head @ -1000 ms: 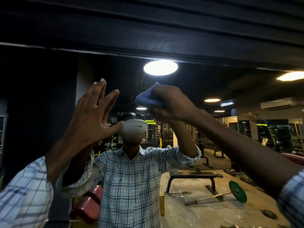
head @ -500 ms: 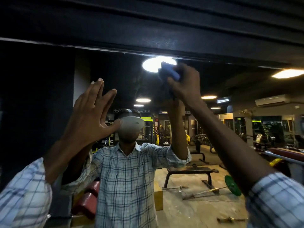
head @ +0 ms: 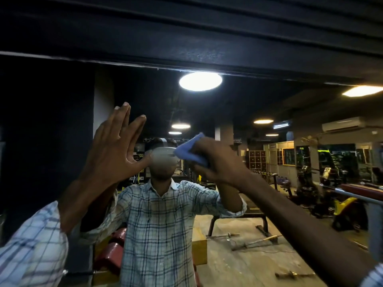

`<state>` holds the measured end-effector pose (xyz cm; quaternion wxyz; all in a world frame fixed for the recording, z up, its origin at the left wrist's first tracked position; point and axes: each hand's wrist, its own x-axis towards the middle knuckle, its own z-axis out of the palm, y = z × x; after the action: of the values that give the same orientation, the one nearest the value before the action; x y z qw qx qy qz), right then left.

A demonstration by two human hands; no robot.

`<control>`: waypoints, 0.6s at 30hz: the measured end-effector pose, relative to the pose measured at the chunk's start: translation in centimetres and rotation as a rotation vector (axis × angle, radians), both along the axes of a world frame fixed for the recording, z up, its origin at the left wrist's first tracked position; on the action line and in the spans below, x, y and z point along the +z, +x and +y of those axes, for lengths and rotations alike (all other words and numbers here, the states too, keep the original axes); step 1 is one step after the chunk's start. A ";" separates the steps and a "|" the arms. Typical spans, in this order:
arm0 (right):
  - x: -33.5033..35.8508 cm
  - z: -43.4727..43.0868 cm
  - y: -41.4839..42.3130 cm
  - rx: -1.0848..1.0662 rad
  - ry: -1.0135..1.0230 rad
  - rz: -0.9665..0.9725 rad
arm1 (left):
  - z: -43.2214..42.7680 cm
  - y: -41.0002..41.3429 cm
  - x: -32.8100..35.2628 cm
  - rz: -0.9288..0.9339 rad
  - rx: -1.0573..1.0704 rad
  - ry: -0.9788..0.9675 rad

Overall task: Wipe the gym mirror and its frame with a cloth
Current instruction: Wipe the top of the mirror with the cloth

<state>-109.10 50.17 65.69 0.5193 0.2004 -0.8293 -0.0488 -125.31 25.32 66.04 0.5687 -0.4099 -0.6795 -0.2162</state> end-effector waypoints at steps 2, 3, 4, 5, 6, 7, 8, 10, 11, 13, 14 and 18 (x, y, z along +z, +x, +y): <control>2.3 0.7 0.5 -0.026 0.063 0.027 | -0.2 0.2 -0.1 -0.009 0.007 -0.008; 4.0 1.4 0.6 -0.024 -0.037 0.158 | -0.2 0.2 -0.2 -0.016 0.017 -0.010; 5.5 2.0 0.7 -0.017 -0.193 0.320 | -0.4 0.2 -0.2 -0.022 0.030 -0.012; 6.4 2.1 0.7 -0.015 -0.375 0.452 | -0.6 0.2 -0.3 -0.027 0.044 -0.015; 6.5 1.8 0.2 -0.015 -0.496 0.512 | -0.8 0.1 -0.2 -0.031 0.053 -0.020; 6.1 0.9 -0.4 0.008 -0.487 0.490 | -1.0 0.0 -0.2 -0.034 0.062 -0.025; 5.3 -0.5 -1.1 0.030 -0.341 0.379 | -1.1 -0.1 -0.2 -0.037 0.074 -0.032; 3.8 -2.1 -2.1 0.024 0.009 0.066 | -1.3 -0.3 -0.2 -0.044 0.096 -0.028; 4.1 -2.1 -2.1 0.007 0.085 0.002 | -1.4 -0.3 -0.3 -0.053 0.099 -0.016; 6.1 -1.4 -1.9 0.012 -0.033 0.136 | -1.6 -0.4 -0.4 -0.063 0.094 -0.010; 7.2 -1.0 -1.5 0.039 -0.167 0.258 | -1.8 -0.4 -0.4 -0.061 0.092 -0.011; 7.7 -1.9 -1.5 0.050 -0.432 0.436 | -2.9 -0.6 -0.2 -0.076 0.078 -0.006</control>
<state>-110.62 48.26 73.43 0.7168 0.0903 -0.6842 0.0996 -125.92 22.46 65.87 0.5495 -0.3763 -0.7166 -0.2073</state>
